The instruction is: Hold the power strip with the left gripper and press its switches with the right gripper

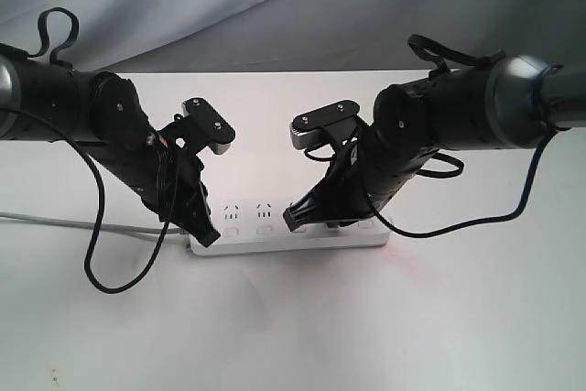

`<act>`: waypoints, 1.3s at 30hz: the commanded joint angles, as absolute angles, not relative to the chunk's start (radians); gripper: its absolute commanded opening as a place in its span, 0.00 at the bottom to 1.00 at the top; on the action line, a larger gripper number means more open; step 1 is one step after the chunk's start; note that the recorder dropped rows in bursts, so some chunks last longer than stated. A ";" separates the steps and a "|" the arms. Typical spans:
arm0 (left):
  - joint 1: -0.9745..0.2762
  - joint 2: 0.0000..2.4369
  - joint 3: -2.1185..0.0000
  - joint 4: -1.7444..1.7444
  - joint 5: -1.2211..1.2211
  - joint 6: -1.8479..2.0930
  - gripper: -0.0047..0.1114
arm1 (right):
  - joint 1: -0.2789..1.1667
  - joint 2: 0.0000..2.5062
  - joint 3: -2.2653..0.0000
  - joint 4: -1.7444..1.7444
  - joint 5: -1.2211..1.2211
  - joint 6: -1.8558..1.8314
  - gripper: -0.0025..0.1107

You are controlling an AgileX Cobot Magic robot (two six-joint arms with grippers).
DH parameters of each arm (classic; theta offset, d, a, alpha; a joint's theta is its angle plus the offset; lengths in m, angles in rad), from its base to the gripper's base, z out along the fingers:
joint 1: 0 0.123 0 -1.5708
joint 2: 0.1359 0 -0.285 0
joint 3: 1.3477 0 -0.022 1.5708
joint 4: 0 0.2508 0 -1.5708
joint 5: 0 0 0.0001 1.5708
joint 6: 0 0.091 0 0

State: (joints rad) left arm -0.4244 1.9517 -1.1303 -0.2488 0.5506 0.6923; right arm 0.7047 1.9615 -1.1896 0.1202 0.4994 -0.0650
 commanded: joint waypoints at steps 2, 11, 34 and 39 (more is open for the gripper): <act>-0.430 1.970 -1.123 -0.238 0.576 0.688 0.04 | 0.698 1.963 -1.189 0.105 0.498 -0.066 0.02; -0.430 1.970 -1.123 -0.238 0.576 0.688 0.04 | 0.698 2.023 -1.189 0.105 0.511 -0.066 0.02; -0.430 1.970 -1.123 -0.238 0.580 0.688 0.04 | 0.699 1.972 -1.184 -0.020 0.578 0.076 0.02; -0.430 1.970 -1.123 -0.238 0.577 0.688 0.04 | 0.699 1.972 -1.184 0.041 0.531 0.022 0.02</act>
